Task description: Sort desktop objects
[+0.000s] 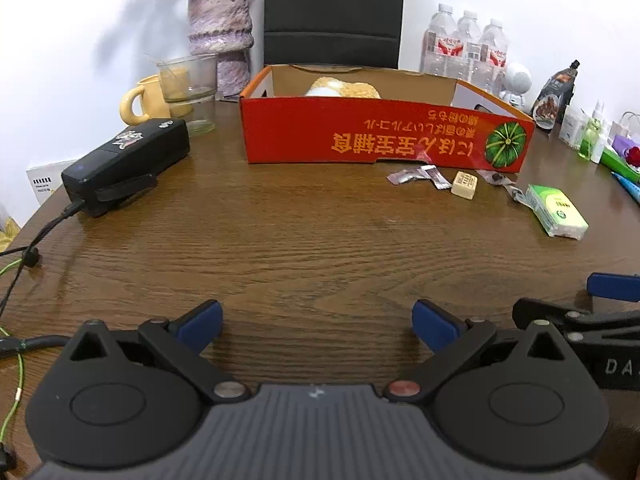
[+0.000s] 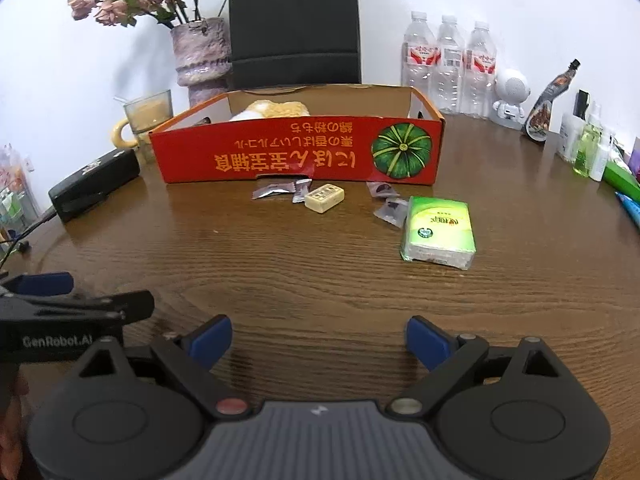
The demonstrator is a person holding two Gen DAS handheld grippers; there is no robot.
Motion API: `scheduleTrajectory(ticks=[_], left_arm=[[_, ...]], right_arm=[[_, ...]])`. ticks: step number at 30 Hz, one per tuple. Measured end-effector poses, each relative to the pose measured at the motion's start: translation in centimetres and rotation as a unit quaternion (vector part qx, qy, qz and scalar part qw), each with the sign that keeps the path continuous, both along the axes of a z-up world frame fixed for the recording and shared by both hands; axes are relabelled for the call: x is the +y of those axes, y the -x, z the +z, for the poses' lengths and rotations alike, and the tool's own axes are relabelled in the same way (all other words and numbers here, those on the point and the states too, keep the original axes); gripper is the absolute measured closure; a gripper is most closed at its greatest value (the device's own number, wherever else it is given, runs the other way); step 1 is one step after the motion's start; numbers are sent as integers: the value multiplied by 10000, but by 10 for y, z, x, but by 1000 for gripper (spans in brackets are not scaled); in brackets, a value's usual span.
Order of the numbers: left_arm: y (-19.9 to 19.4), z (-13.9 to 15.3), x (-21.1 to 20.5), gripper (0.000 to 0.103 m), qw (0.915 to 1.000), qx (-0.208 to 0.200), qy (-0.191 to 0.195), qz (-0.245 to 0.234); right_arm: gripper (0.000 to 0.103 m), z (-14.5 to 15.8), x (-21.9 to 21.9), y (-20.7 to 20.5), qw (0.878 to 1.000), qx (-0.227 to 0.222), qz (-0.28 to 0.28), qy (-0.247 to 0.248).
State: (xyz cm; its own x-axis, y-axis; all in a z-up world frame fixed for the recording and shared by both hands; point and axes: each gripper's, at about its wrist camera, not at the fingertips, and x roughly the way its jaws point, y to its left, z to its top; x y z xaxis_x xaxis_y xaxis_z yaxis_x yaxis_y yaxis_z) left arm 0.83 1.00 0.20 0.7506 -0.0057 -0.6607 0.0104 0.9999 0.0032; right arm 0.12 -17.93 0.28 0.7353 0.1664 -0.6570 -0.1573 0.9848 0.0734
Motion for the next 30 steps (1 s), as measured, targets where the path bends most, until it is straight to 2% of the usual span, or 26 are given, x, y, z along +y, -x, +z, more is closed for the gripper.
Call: scheduleTrajectory(ticks=[4,11,13,30], left_arm=[[1,-3,-5,0,9999,-47,-143,-65],[0,-5,-3,0,9999,-90,-59,-44],[0,-5,-3,0,9999,-88,-54,-45],[0,-5,-2,0,9999,-86,-43,-50]], right_arm=[[8,-2,-2,0,9999,-98,-77,20],[5,-5,5,1,9996,-154,-65,242],[0,-6,4,0,9997,-132,-69,208],[0,-7,4,-2,9996,-111,-121,231]])
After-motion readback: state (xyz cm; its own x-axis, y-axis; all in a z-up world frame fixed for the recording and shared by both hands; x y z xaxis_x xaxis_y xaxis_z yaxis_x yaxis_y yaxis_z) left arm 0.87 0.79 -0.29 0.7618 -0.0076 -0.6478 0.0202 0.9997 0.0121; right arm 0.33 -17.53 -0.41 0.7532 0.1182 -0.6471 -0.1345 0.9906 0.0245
